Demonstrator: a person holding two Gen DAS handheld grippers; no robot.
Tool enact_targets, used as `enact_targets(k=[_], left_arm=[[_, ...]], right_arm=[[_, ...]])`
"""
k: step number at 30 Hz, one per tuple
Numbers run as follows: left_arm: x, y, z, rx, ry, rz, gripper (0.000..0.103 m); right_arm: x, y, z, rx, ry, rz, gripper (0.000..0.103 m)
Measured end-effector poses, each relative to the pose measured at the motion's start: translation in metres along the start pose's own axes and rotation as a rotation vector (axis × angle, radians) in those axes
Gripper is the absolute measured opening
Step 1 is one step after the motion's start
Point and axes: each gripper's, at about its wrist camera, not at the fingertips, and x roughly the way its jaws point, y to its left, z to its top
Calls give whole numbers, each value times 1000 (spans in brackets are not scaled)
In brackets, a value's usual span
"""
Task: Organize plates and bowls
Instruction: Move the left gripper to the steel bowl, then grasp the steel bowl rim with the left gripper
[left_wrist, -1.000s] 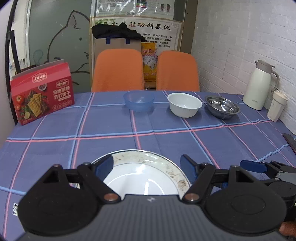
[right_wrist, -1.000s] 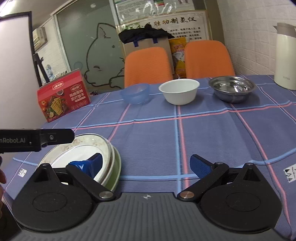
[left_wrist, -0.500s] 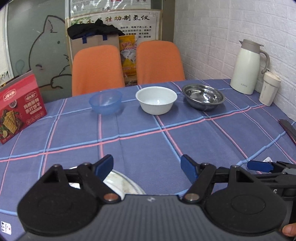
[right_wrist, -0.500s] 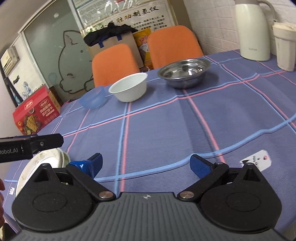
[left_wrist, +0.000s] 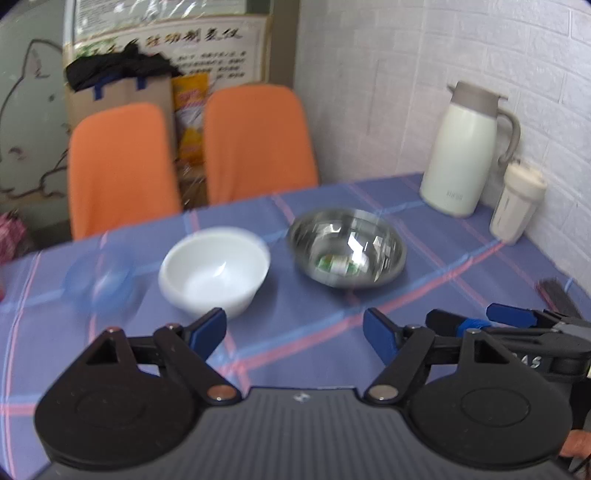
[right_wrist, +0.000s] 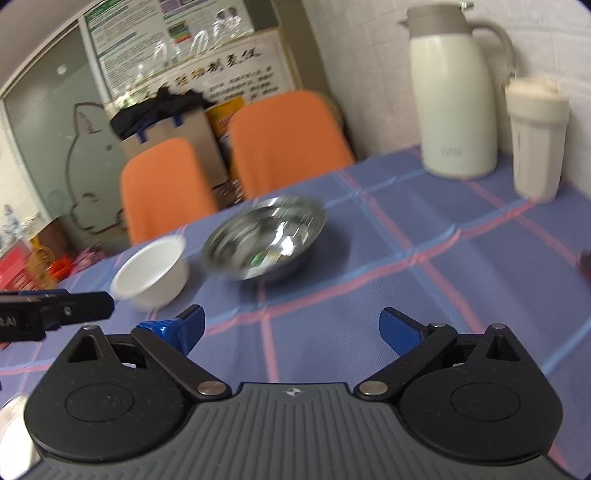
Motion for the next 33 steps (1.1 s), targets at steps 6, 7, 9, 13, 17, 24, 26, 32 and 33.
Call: enact_targets(k=[6, 7, 9, 13, 17, 24, 26, 32, 33], left_arm=[[74, -6, 63, 20, -22, -12, 103], [85, -5, 68, 21, -19, -11, 103], [111, -4, 77, 18, 14, -23, 103], [159, 1, 86, 13, 96, -32, 103], [190, 2, 83, 20, 152, -27, 103], [209, -8, 75, 61, 170, -16, 103], [210, -11, 74, 80, 166, -19, 103], [217, -14, 71, 101, 178, -37, 101], [219, -15, 70, 104, 184, -45, 99]], right_arm=[[71, -6, 40, -10, 25, -73, 89], [80, -6, 42, -15, 37, -79, 89], [98, -4, 43, -36, 61, -82, 89], [112, -5, 38, -64, 77, -78, 89], [113, -10, 34, -57, 87, -67, 89], [111, -12, 31, -23, 94, -19, 89], [110, -10, 29, -35, 88, -17, 89], [121, 1, 28, -97, 94, -32, 88], [122, 2, 28, -106, 93, -28, 88]])
